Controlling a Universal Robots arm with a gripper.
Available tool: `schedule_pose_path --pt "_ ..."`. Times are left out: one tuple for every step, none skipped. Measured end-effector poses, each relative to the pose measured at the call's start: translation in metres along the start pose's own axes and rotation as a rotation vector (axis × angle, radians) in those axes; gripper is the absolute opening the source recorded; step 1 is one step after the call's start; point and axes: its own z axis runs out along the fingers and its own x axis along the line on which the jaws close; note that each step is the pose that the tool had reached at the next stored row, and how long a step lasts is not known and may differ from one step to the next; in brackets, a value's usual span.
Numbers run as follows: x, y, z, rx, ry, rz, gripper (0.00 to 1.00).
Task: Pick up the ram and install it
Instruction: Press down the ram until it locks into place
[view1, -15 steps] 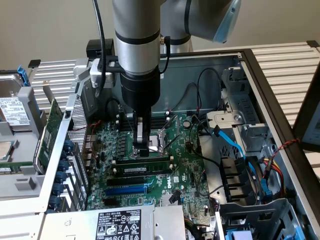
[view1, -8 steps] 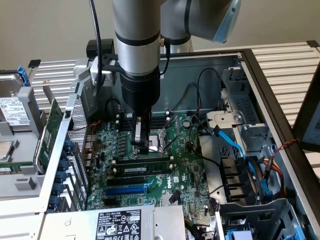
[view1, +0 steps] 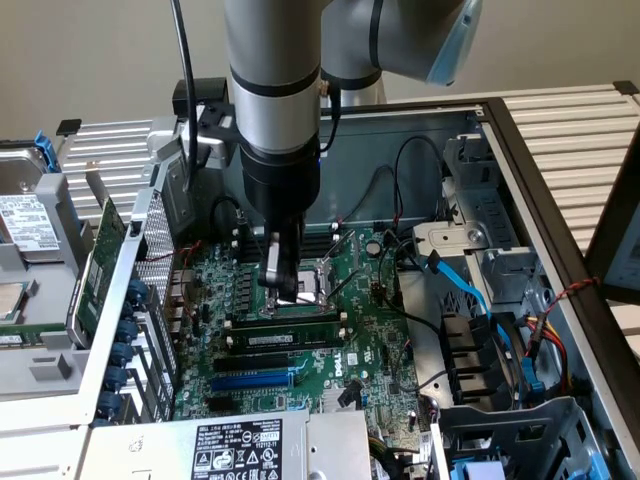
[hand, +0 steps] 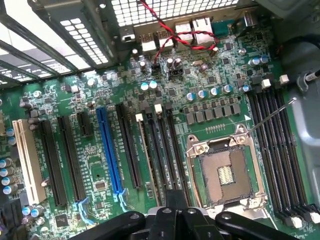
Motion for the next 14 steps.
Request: schedule_pose_path --pt "0.0000 0.0001 0.0000 -0.0003 -0.0032 0.011 0.11" --pt "0.0000 0.0001 -0.0001 -0.0001 -0.0052 0.022 0.11" --pt "-0.0001 0.0000 0.0000 0.0003 -0.0061 0.033 0.11" --pt "-0.0001 0.0000 0.0001 0.0011 -0.0068 0.047 0.11" --pt "0.0000 -0.0001 0.0001 0.0018 -0.0071 0.060 0.11" --pt "0.0000 -0.0001 0.0000 0.0025 -0.0075 0.073 0.11" --pt "0.0000 -0.0001 0.0000 0.0033 -0.0080 0.086 0.11" --pt "0.0000 0.0000 0.0000 0.0041 -0.0084 0.101 0.11" --pt "0.0000 0.0000 0.0000 0.0050 -0.0089 0.116 0.11" --pt "0.0000 0.0000 0.0000 0.0058 -0.0094 0.130 0.11" --pt "0.0000 0.0000 0.0001 0.0065 -0.0097 0.143 0.11" --pt "0.0000 0.0000 0.0001 0.0072 -0.0100 0.155 0.11" --pt "0.0000 0.0000 0.0001 0.0080 -0.0103 0.168 0.11" --pt "0.0000 0.0000 0.0001 0.0088 -0.0107 0.182 0.11"
